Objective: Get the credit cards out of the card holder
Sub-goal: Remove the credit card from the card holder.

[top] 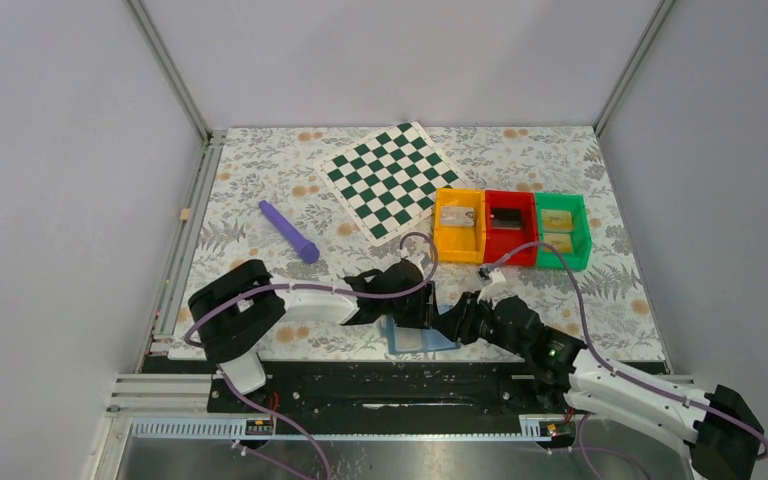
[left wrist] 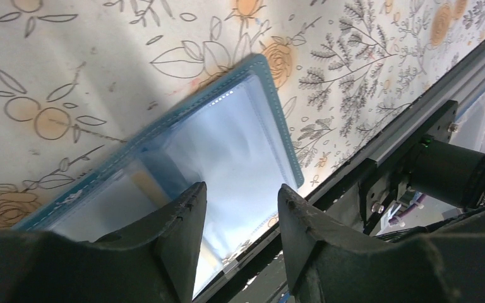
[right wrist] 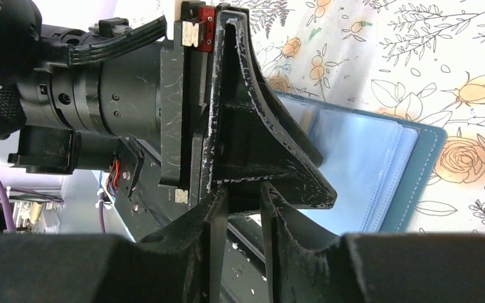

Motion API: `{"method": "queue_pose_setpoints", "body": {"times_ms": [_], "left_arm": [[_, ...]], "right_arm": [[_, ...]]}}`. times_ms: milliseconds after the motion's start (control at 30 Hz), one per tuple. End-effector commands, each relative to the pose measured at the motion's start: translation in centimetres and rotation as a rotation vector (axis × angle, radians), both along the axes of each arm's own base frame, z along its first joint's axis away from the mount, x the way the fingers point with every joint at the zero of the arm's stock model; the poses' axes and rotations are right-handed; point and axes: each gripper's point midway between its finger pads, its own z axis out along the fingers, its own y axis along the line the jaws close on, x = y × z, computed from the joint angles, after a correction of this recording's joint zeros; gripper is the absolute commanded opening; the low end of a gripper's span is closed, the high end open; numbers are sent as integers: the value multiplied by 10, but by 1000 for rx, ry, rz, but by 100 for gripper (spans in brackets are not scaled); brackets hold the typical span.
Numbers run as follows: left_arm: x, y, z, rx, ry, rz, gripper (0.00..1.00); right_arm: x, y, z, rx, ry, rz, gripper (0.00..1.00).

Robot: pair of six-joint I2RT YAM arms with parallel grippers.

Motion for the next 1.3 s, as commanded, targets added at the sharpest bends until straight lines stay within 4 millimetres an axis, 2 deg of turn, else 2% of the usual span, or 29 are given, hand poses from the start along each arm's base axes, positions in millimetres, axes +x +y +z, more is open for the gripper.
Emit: {"method": "queue_pose_setpoints", "body": {"times_ms": [0, 200, 333, 533, 633, 700, 933, 1267], "left_arm": [[24, -27, 47, -130, -74, 31, 47], [38, -12, 73, -145, -112, 82, 47], [51, 13, 75, -56, -133, 158, 48], [45, 25, 87, -103, -151, 161, 53], [42, 31, 89, -109, -153, 168, 53], [38, 39, 85, -92, -146, 177, 52], [22, 73, 49, -31, -113, 225, 54], [15, 78, 27, -16, -82, 224, 55]], "right_arm": [[-16, 14, -6, 26, 45, 103, 33], [-8, 11, -27, -49, 81, 57, 33], [-7, 9, -42, -125, 103, 59, 35], [-7, 19, -56, -128, 152, 78, 35], [-7, 16, -68, -161, 198, 48, 34], [-7, 12, -75, -177, 219, 26, 33], [-5, -11, -89, -222, 241, -78, 32], [-6, -9, -86, -219, 241, -69, 33]]}}
